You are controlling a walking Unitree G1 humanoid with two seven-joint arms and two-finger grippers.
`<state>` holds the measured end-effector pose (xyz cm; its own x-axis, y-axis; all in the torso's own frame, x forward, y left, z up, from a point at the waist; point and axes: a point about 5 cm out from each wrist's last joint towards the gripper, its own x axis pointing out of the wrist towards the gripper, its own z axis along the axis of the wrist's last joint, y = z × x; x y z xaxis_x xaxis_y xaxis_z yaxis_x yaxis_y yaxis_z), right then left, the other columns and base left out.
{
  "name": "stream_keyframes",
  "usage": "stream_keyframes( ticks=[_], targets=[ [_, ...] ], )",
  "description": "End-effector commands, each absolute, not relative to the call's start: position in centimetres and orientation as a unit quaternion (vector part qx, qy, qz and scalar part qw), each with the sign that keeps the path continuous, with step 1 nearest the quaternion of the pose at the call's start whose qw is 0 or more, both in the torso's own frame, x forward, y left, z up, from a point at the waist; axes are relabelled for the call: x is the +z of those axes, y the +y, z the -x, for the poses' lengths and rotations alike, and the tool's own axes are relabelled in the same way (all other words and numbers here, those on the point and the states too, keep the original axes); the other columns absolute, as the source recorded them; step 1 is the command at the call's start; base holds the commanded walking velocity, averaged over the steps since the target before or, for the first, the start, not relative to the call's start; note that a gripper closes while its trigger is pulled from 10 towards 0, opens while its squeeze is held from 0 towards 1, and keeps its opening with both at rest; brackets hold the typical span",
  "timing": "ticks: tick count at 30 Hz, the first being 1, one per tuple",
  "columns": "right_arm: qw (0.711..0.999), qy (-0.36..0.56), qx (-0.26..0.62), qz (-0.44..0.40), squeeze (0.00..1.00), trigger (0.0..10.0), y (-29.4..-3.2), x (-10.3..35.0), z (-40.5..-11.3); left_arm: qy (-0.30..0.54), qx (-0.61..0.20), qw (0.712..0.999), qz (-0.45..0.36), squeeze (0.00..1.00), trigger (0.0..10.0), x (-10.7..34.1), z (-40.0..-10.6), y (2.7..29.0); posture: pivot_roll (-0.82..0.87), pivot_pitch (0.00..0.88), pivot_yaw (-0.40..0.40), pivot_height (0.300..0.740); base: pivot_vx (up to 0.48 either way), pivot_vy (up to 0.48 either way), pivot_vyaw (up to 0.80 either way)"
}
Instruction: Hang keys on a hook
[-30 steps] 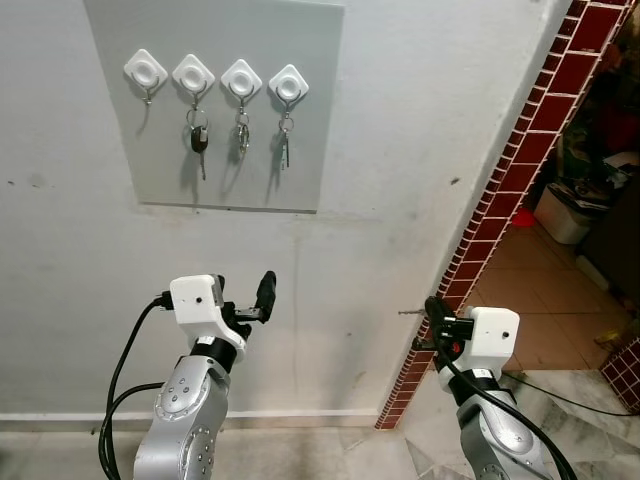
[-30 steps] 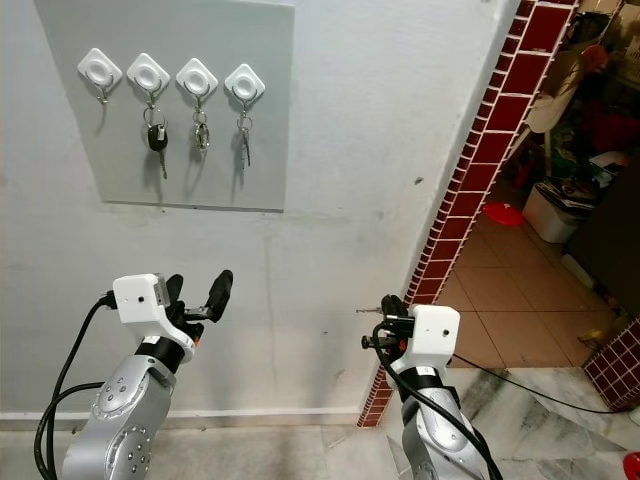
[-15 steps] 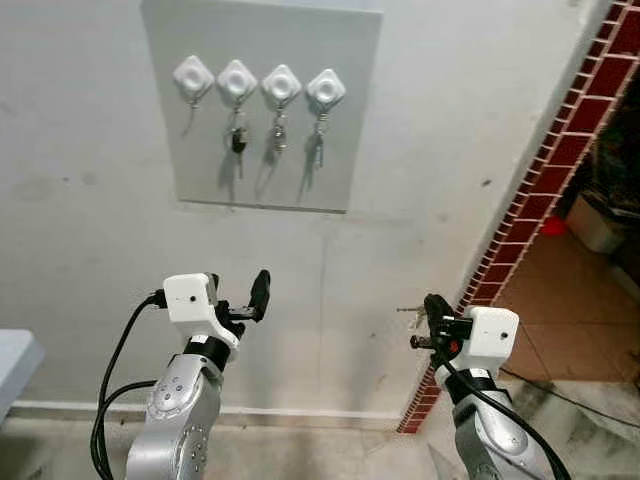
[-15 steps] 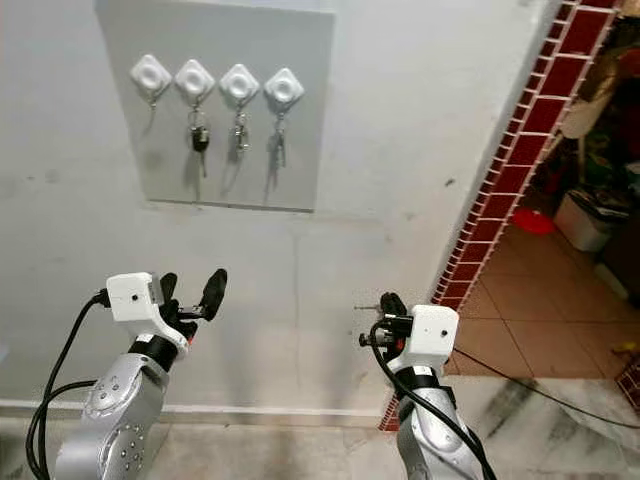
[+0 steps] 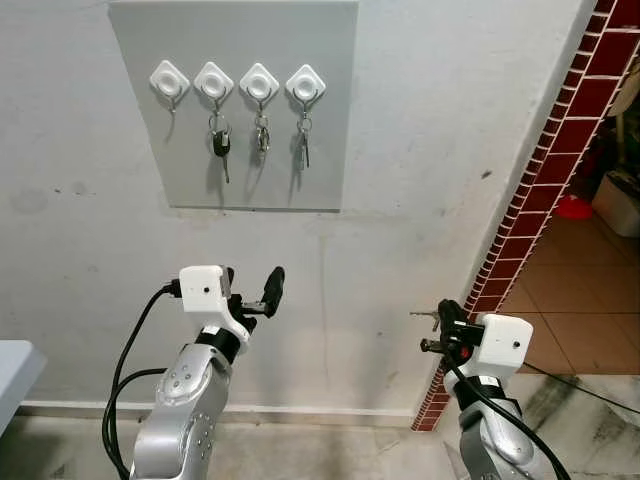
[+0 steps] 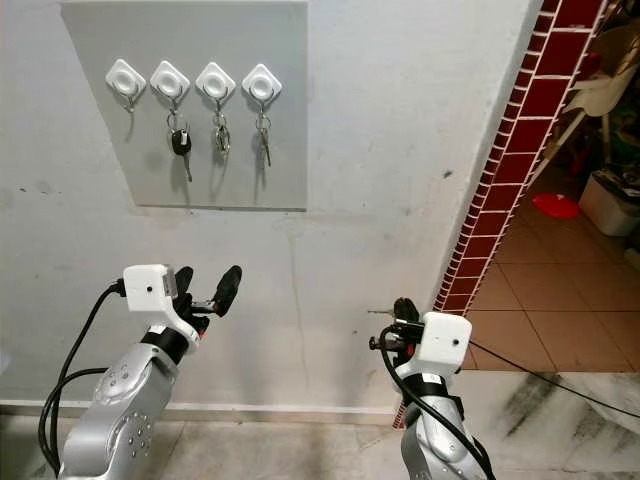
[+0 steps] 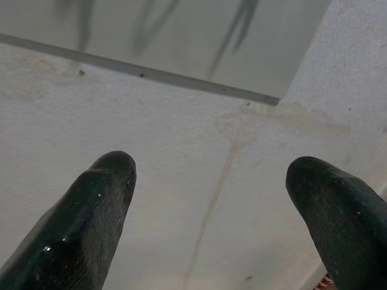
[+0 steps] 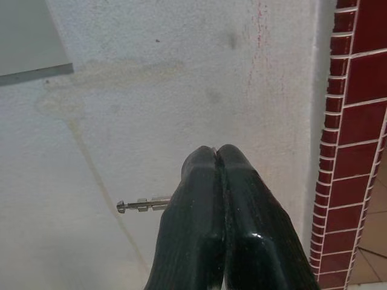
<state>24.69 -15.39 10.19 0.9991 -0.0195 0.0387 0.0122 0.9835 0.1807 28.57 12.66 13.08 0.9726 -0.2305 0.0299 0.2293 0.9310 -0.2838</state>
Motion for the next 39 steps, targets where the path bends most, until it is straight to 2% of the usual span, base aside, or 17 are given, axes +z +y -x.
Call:
stream_keyframes(
  ticks=[1,13,39],
  targets=[
    [0.995,-0.029,-0.014,-0.092,0.0,10.0,-15.44,10.46,-24.61,0.007,-0.118,0.982,0.146,0.0,10.0,13.01,-28.68,12.81,-0.01,0.022,0.045,0.74,0.0,0.0,0.0],
    [0.995,-0.031,-0.018,-0.096,0.0,10.0,-15.24,10.42,-24.62,0.009,-0.118,0.981,0.151,0.0,10.0,13.12,-28.92,13.01,-0.01,0.02,0.05,0.74,0.0,0.26,0.0],
    [0.994,-0.031,-0.017,-0.099,0.0,10.0,-15.06,10.41,-24.59,0.009,-0.12,0.981,0.153,0.0,10.0,13.2,-28.89,12.86,-0.01,0.022,0.046,0.74,0.0,0.368,0.0]
  ],
)
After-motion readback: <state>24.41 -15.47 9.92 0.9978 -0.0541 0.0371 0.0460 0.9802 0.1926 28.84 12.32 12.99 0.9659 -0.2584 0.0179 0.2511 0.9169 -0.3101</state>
